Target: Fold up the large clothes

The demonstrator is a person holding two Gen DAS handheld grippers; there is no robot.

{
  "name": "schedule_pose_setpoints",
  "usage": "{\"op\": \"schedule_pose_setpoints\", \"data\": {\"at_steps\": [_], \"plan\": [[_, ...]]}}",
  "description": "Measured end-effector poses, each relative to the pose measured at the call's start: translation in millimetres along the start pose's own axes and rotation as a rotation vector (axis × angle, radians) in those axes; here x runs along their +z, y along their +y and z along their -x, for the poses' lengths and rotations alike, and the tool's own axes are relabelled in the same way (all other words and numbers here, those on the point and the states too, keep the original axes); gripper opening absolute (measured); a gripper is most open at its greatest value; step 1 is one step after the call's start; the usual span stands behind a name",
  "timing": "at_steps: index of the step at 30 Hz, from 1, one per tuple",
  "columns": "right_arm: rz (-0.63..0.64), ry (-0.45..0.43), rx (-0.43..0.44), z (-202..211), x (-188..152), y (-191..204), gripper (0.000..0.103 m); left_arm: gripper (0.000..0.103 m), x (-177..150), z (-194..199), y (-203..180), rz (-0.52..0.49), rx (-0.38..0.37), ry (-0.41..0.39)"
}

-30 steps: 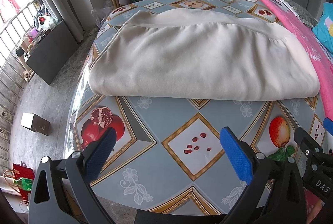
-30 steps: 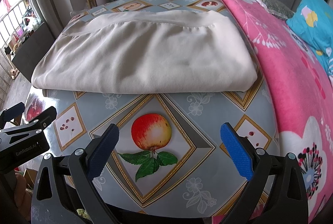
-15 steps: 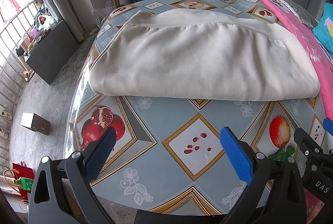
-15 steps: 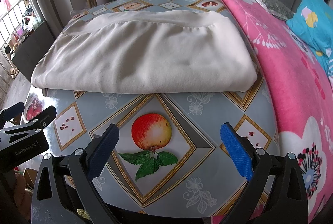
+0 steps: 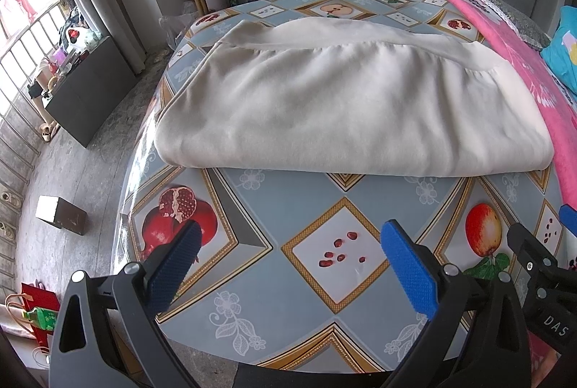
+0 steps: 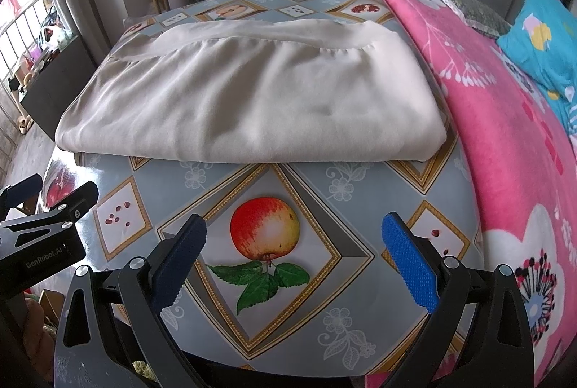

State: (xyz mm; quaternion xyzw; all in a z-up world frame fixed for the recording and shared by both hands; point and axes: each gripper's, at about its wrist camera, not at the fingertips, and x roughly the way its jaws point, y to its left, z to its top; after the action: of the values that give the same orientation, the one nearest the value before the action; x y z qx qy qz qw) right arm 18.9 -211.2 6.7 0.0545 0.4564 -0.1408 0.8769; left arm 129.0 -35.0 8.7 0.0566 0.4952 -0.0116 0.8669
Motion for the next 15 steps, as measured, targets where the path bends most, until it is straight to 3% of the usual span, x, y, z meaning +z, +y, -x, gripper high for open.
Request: {"op": "schedule_pose_setpoints", "data": {"at_steps": [15], "plan": [[-0.003,0.001,0.000,0.2,0.0,1.0,0.095,0.098,0.5,-0.2,0.1,-0.001,0.001,0.000]]}}
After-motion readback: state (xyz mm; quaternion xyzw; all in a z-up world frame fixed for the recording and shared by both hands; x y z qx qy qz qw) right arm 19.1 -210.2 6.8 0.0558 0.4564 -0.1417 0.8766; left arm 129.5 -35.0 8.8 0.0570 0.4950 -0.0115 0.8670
